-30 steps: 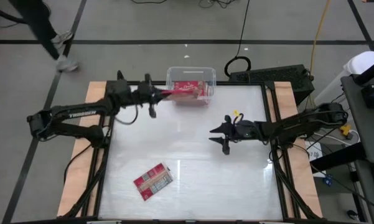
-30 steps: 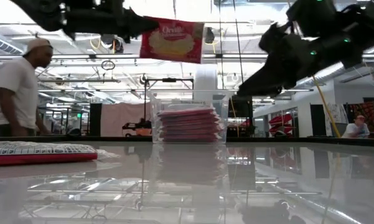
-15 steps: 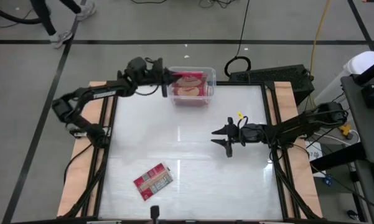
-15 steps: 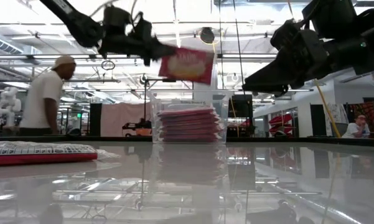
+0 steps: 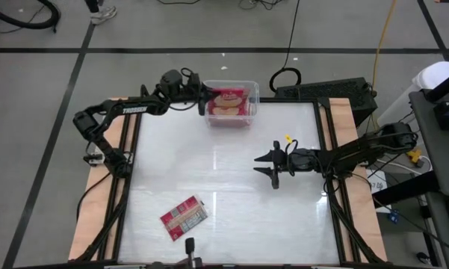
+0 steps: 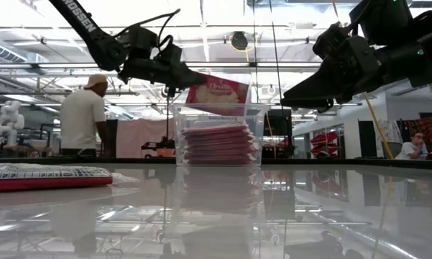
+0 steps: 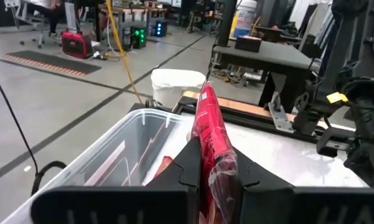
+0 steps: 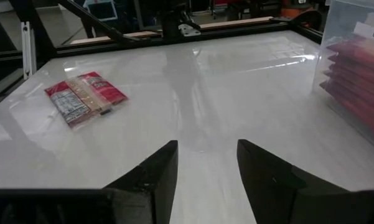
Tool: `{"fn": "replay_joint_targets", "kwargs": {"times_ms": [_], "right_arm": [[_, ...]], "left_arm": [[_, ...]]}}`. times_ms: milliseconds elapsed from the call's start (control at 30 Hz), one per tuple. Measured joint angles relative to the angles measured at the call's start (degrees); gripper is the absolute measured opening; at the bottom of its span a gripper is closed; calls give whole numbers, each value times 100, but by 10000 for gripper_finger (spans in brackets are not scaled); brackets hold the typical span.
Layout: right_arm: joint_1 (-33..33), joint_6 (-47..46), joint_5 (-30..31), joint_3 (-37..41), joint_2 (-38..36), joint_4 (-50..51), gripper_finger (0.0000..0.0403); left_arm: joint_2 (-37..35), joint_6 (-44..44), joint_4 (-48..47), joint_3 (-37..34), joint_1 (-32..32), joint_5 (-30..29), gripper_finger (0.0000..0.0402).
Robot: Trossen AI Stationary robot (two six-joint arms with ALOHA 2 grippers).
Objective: Sort popcorn bags into baskets
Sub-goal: Put the popcorn bag into the transparent bin
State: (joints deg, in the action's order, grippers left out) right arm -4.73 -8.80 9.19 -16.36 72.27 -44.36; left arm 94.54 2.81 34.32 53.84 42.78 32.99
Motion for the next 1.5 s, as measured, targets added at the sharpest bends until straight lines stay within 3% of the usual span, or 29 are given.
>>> {"fn": "replay_joint_targets", "kwargs": {"times_ms": [433, 767, 900, 1000, 1167, 1500], "right_arm": [[0, -402, 0, 0, 0, 0, 157], [-31, -404, 2, 0, 2, -45, 157], [-62, -636, 9, 0, 2, -36, 157], [-228, -867, 196, 0, 2, 103, 157], [-598, -1158, 864, 0, 2, 259, 157], [-968, -1300, 1031, 0, 95, 208, 157]], "left_arm": [[0, 11, -432, 0, 75, -230, 57], [-7, 128, -448, 0, 277, -348, 117], [-326, 632, -756, 2, 346, -308, 132], [-785, 676, -1524, -29, 249, -408, 124], [-1907, 159, -2556, -529, -365, -1103, 96], [-3883, 401, -2955, -2471, -2640, -1716, 86]]}}
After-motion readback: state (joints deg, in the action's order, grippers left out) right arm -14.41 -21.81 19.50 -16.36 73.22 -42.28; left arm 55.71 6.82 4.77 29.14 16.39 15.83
